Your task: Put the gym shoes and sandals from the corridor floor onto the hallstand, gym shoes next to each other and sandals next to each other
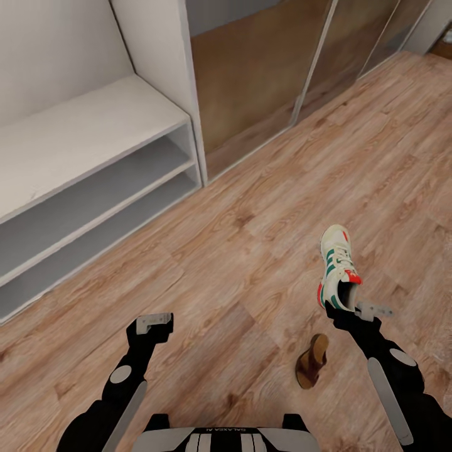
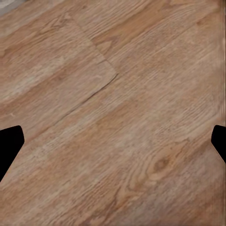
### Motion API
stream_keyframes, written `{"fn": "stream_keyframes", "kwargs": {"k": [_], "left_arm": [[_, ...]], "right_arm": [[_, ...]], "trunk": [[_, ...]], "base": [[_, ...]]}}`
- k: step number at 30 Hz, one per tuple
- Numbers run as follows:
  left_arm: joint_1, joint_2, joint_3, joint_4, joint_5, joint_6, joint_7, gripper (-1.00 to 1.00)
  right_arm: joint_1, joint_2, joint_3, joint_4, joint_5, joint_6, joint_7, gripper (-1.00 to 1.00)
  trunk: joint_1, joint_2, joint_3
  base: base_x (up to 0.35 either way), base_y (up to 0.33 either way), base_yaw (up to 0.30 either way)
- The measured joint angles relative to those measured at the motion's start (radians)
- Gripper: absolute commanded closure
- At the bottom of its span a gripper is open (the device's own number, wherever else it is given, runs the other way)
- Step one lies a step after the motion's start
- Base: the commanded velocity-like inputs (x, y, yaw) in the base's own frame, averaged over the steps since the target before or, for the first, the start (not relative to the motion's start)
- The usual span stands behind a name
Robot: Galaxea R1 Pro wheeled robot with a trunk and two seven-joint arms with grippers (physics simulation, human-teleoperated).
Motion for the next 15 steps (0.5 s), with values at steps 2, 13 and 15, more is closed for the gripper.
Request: {"fn": "stream_keyframes", "kwargs": {"k": [2, 13, 15], "left_arm": [[0.001, 0.001, -0.004, 0.000, -0.003, 0.000, 0.001, -1.00], [0.003, 0.001, -0.009, -0.002, -0.005, -0.001, 0.000, -1.00], [0.003, 0.001, -0.009, -0.002, -0.005, -0.001, 0.000, -1.00]], "right_arm": [[0.000, 0.000, 0.000, 0.000, 0.000, 0.001, -0.001, 1.00], [0.000, 0.000, 0.001, 0.000, 0.001, -0.001, 0.000, 1.00], [0.000, 0.000, 0.001, 0.000, 0.000, 0.000, 0.000, 1.00]], "trunk": [[0.000, 0.000, 0.000], [0.000, 0.000, 0.000], [0.000, 0.000, 0.000]], "base": [[0.000, 0.000, -0.252], [0.032, 0.217, -0.234], [0.102, 0.316, -0.081]]}}
